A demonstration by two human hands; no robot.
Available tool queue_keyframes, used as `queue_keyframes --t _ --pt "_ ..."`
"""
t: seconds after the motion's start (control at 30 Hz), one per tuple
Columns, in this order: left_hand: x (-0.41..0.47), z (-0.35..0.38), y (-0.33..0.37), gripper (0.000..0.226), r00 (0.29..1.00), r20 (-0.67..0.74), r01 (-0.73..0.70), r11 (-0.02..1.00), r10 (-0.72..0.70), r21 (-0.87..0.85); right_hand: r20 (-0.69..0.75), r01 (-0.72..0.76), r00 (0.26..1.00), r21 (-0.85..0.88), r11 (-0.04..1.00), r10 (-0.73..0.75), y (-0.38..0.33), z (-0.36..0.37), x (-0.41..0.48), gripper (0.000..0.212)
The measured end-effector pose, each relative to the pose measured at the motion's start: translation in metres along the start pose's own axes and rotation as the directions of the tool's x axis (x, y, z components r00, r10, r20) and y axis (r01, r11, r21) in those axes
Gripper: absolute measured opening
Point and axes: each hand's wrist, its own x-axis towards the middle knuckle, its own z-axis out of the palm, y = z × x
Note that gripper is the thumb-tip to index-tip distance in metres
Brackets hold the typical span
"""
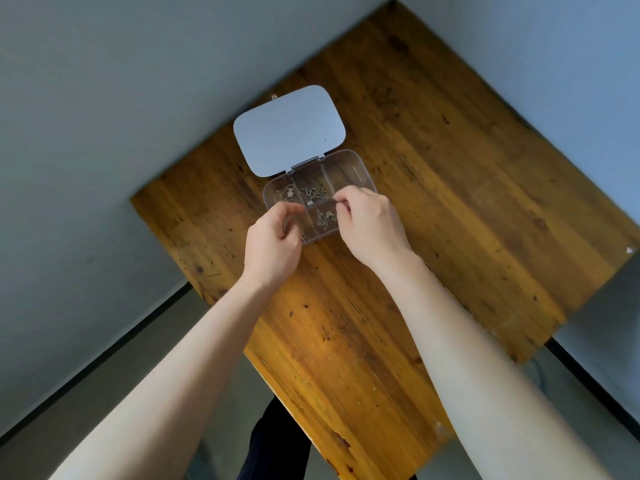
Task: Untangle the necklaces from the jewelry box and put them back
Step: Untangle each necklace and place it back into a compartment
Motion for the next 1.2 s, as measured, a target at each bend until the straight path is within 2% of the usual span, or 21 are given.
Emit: queue_keyframes --t 0.2,0.3,0.4,0.47,0.53,0.6,0.7,0.8,0.93,1.1,1.2 --pt "-0.020 0.018 -0.001 0.020 0.953 0.010 -0.302 0.941 0.304 0.153 -0.156 -0.115 0.979 0.117 0.987 0.132 0.041 -0.006 -0.051 0.018" --pt "-0.036 0.038 -0.007 0.023 0.942 0.114 -0.330 0.928 0.314 0.175 -0.165 -0.249 0.951 0.086 0.965 0.261 0.065 0.002 -0.077 0.023" --pt "-0.047 0.057 -0.016 0.034 0.892 0.293 -0.426 0.856 0.343 0.294 -0.127 -0.367 0.926 -0.067 0.928 0.357 0.085 0.013 -0.096 0.053" --pt "-0.051 0.067 -0.022 0.046 0.865 0.424 -0.452 0.784 0.269 0.426 -0.102 -0.388 0.921 -0.177 0.904 0.375 0.094 0.020 -0.106 0.071" --pt "-0.054 0.072 -0.029 0.054 0.855 0.477 -0.461 0.721 0.203 0.518 -0.099 -0.341 0.940 -0.236 0.910 0.327 0.100 0.026 -0.111 0.077" --pt "-0.056 0.073 -0.034 0.056 0.846 0.494 -0.481 0.688 0.202 0.543 -0.111 -0.277 0.959 -0.200 0.940 0.259 0.103 0.030 -0.111 0.069" --pt "-0.054 0.073 -0.037 0.057 0.840 0.498 -0.498 0.672 0.215 0.549 -0.170 -0.221 0.963 -0.052 0.974 0.209 0.105 0.034 -0.104 0.048" --pt "-0.053 0.073 -0.037 0.058 0.839 0.499 -0.502 0.661 0.216 0.557 -0.224 -0.173 0.961 -0.021 0.985 0.164 0.101 0.038 -0.091 0.047" --pt "-0.054 0.072 -0.036 0.058 0.839 0.503 -0.499 0.665 0.209 0.555 -0.187 -0.086 0.979 0.017 0.996 0.087 0.097 0.039 -0.074 0.032" --pt "-0.055 0.074 -0.031 0.057 0.847 0.493 -0.483 0.675 0.198 0.558 -0.109 -0.089 0.990 0.021 0.996 0.091 0.105 0.036 -0.072 0.013" --pt "-0.054 0.076 -0.025 0.054 0.863 0.467 -0.464 0.671 0.195 0.578 -0.162 -0.138 0.974 0.128 0.982 0.158 0.110 0.032 -0.077 0.011"
